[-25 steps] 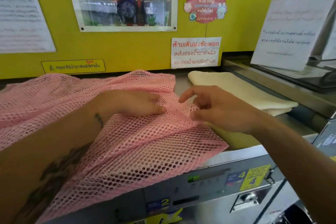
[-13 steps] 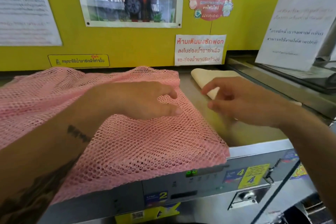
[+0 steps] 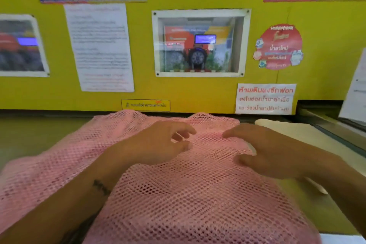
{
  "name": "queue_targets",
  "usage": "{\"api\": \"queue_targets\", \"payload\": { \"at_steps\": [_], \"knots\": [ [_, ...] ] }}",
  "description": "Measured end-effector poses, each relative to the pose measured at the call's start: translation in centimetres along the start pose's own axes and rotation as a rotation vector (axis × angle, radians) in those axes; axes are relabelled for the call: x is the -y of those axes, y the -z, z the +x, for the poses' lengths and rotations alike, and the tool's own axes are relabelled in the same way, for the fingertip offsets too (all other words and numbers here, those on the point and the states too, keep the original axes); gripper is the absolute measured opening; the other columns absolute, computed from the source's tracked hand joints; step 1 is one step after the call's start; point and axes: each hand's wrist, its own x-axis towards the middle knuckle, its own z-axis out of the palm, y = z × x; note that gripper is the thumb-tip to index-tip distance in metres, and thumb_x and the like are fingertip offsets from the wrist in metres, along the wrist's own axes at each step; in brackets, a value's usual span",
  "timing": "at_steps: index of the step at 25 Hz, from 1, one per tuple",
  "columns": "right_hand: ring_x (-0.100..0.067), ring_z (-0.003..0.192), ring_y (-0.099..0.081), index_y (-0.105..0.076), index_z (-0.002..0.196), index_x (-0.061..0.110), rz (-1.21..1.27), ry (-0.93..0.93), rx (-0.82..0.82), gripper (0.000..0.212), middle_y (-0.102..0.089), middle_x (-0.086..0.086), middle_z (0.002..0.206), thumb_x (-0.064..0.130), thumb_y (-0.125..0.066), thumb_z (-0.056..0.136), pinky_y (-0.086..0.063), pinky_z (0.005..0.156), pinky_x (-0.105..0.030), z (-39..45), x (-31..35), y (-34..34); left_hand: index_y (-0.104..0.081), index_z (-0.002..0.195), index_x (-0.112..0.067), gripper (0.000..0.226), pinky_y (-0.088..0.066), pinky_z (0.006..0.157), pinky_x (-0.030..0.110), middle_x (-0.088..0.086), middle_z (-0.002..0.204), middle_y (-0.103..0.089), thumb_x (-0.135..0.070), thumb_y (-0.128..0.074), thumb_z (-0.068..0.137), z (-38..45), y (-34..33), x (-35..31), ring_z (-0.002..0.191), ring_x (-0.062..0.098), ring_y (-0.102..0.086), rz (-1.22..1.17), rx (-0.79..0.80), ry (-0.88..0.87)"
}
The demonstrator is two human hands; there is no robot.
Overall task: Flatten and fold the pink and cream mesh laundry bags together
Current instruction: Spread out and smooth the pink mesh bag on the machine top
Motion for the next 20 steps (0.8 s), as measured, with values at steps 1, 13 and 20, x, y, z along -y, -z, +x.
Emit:
{"api": "queue_targets", "payload": {
  "at_steps": [1, 13, 20],
  "knots": [
    [-0.004, 0.143, -0.021, -0.028, 0.147, 0.044, 0.008, 0.049, 0.019, 0.062, -0.025, 0.02, 0.156, 0.048, -0.057, 0.092, -0.018, 0.119, -0.031, 1.2, 0.9, -0.6, -0.057, 0.128, -0.037, 0.035, -0.044, 0.099, 0.029, -0.013, 0.125, -0.061, -0.038, -0.059, 0.093, -0.4, 0.9, 1.3, 0.109, 0.001, -0.057, 0.011, -0.049, 0.016],
    [-0.028, 0.147, -0.025, -0.024, 0.151, 0.035, -0.118, 0.12, 0.106, 0.074, -0.025, -0.001, 0.162, 0.07, -0.038, 0.086, -0.025, 0.116, -0.055, 21.2, 12.0, -4.1, -0.071, 0.102, -0.022, 0.021, -0.044, 0.079, 0.025, 0.003, 0.11, -0.068, -0.016, -0.054, 0.092, -2.2, 11.2, 19.7, 0.093, 0.016, -0.06, 0.094, -0.567, 0.331],
    [-0.028, 0.149, -0.02, -0.016, 0.153, 0.043, -0.109, 0.0, 0.216, 0.075, -0.018, 0.001, 0.165, 0.077, -0.017, 0.086, -0.014, 0.115, -0.062, 25.5, 13.2, -9.4, -0.013, 0.151, -0.042, 0.083, -0.009, 0.115, 0.062, 0.001, 0.165, -0.007, -0.081, -0.018, 0.078, 0.5, 6.3, 26.6, 0.151, 0.024, -0.005, 0.358, 0.131, 0.526]
  ]
}}
